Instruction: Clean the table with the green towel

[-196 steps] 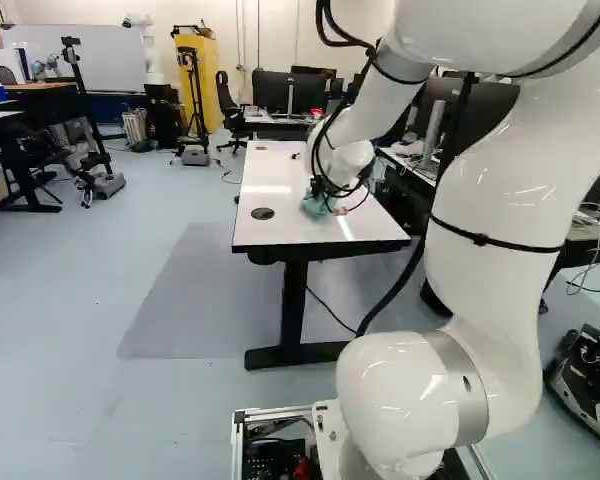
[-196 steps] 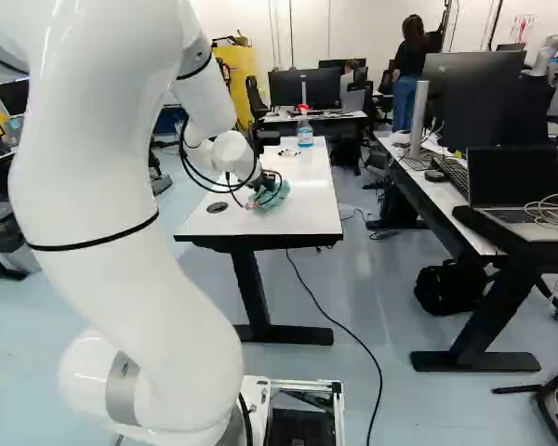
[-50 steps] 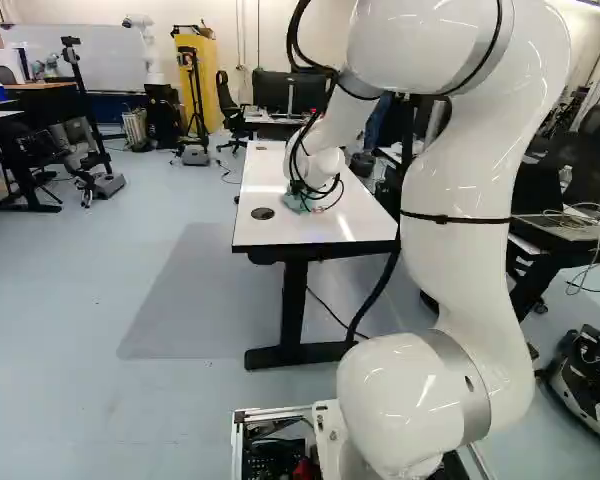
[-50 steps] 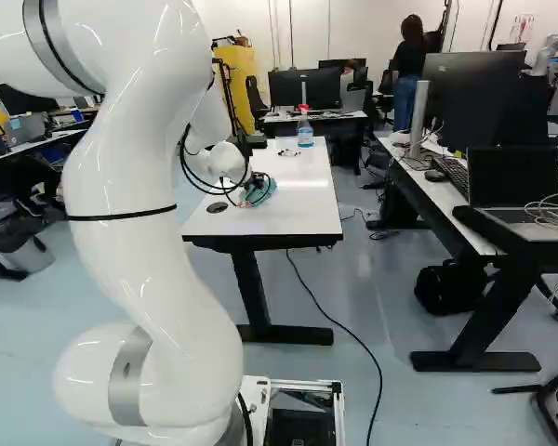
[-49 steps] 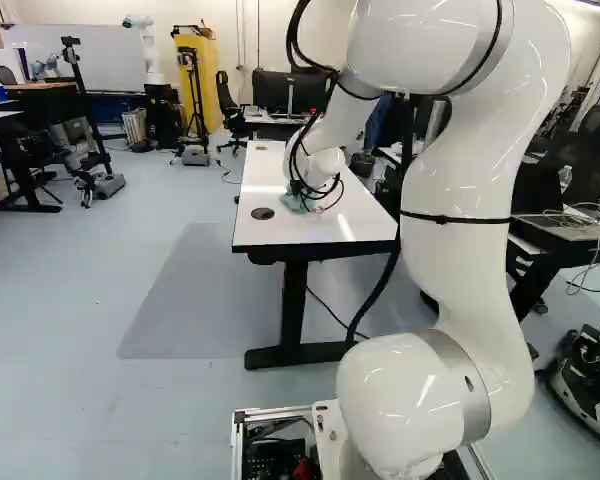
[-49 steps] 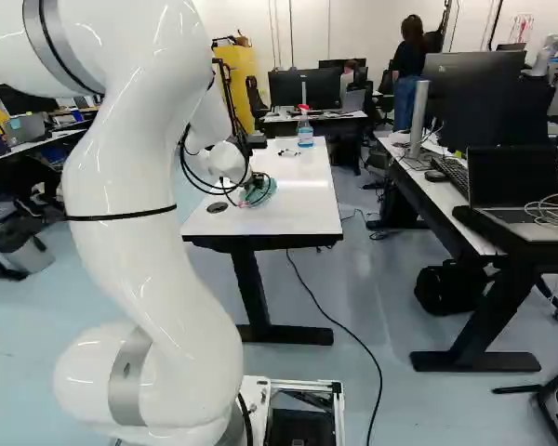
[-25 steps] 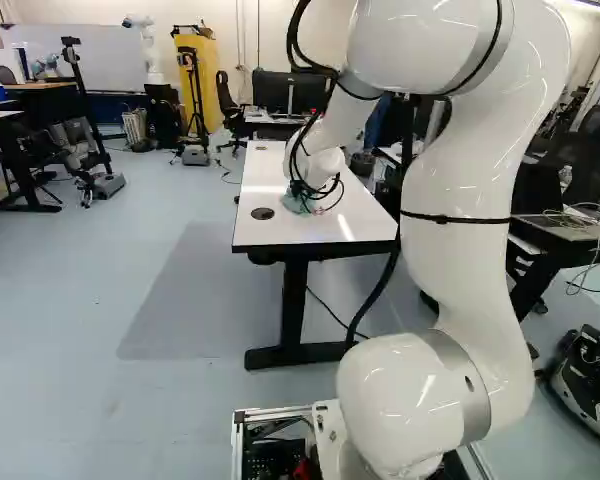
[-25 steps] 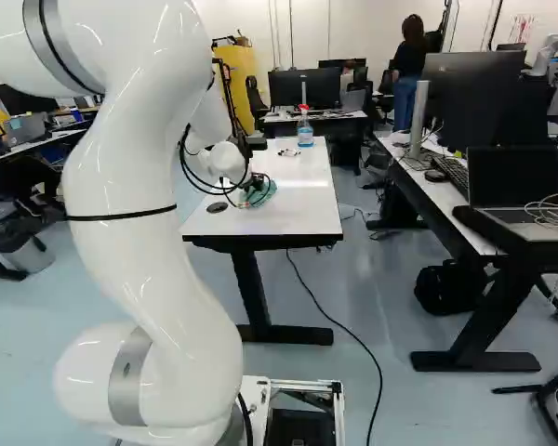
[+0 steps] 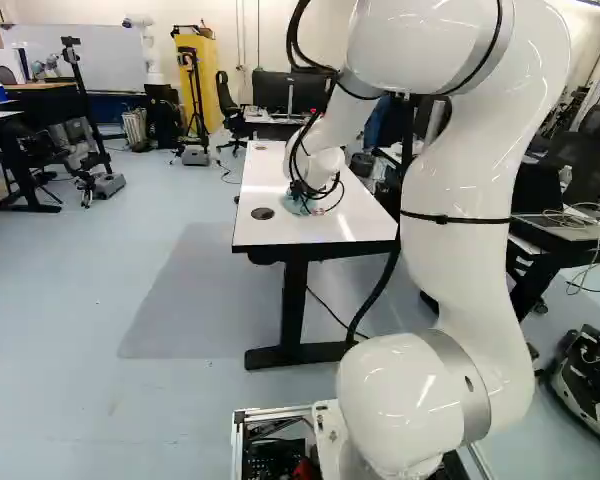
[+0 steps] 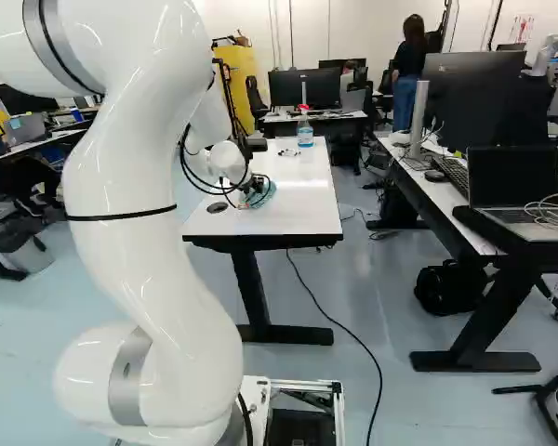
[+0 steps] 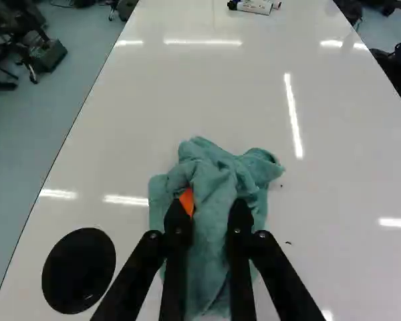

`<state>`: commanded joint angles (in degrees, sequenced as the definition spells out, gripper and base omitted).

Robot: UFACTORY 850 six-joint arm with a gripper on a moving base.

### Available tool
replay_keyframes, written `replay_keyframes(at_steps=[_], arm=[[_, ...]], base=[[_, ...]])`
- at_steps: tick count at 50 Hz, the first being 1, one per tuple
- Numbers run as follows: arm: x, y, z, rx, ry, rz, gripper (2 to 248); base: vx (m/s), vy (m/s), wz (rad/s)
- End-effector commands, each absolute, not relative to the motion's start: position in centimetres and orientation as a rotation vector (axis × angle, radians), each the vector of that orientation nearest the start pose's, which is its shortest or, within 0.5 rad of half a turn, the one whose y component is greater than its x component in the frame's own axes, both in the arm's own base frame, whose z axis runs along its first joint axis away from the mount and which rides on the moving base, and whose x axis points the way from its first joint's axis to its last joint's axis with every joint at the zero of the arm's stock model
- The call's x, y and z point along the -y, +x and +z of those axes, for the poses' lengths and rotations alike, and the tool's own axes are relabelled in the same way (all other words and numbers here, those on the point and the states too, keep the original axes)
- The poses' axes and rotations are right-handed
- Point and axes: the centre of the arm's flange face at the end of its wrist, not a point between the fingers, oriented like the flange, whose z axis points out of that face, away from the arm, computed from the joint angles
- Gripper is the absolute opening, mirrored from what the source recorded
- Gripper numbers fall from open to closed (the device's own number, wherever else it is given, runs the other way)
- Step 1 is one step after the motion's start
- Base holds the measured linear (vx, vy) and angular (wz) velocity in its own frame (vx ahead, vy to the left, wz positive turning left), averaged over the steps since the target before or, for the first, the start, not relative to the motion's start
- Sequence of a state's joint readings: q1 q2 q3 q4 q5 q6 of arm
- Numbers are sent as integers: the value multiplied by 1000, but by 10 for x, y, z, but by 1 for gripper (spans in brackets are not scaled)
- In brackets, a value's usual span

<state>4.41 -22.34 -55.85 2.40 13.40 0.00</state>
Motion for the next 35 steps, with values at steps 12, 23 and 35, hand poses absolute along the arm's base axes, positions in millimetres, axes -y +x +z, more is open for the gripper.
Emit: replay_keyframes(at_steps=[12, 23, 35], arm=[[-43, 573, 391, 46, -2847, -1234, 63], [-43, 572, 390, 46, -2851, -1225, 63], [-43, 576, 390, 45, -2850, -1228, 63]], base=[[0, 0, 0], [0, 0, 0], [0, 0, 0]])
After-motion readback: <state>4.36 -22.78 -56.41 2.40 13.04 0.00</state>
